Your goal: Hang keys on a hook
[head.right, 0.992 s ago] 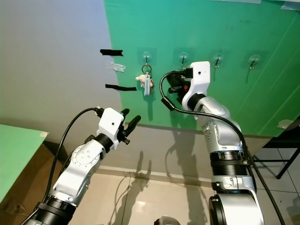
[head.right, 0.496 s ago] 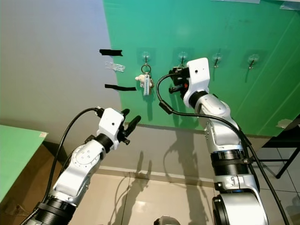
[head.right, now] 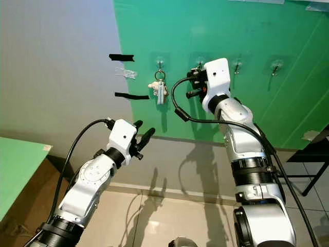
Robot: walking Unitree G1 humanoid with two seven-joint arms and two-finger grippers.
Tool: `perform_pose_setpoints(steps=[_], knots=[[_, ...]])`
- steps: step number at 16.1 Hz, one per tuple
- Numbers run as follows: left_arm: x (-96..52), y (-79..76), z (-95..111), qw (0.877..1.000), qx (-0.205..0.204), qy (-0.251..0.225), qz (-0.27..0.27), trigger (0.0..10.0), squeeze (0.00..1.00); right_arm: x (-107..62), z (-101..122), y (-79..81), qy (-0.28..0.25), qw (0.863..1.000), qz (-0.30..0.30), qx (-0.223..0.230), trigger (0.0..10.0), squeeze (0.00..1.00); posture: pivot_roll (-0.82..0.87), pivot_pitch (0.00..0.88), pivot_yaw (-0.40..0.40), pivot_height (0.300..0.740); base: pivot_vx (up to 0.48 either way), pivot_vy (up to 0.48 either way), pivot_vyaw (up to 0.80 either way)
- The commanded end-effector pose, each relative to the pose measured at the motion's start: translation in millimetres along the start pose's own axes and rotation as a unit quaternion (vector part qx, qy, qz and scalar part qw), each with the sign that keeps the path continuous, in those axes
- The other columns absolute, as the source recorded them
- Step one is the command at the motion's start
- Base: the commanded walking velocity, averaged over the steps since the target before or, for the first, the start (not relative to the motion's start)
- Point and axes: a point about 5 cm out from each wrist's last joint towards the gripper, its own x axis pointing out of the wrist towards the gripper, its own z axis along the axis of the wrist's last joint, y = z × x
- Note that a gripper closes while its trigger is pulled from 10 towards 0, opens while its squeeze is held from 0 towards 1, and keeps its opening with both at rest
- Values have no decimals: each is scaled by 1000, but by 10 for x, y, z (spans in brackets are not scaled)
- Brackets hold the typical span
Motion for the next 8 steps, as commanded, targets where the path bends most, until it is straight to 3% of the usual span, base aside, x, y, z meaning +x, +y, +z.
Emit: perform_pose_setpoints(steps=[1, 8], knots=[[-12, -4, 29, 1000, 4, -3, 2, 10000, 0, 43, 68, -1, -8, 1000, 5, 9, 0, 0, -143, 0, -13, 736, 0, 0, 0], [-10, 9, 24, 1000, 4, 0, 3, 10000, 0, 72, -8, 15, 26, 983, 39, 178, 0, 0, -140, 0, -15, 736, 0, 0, 0]])
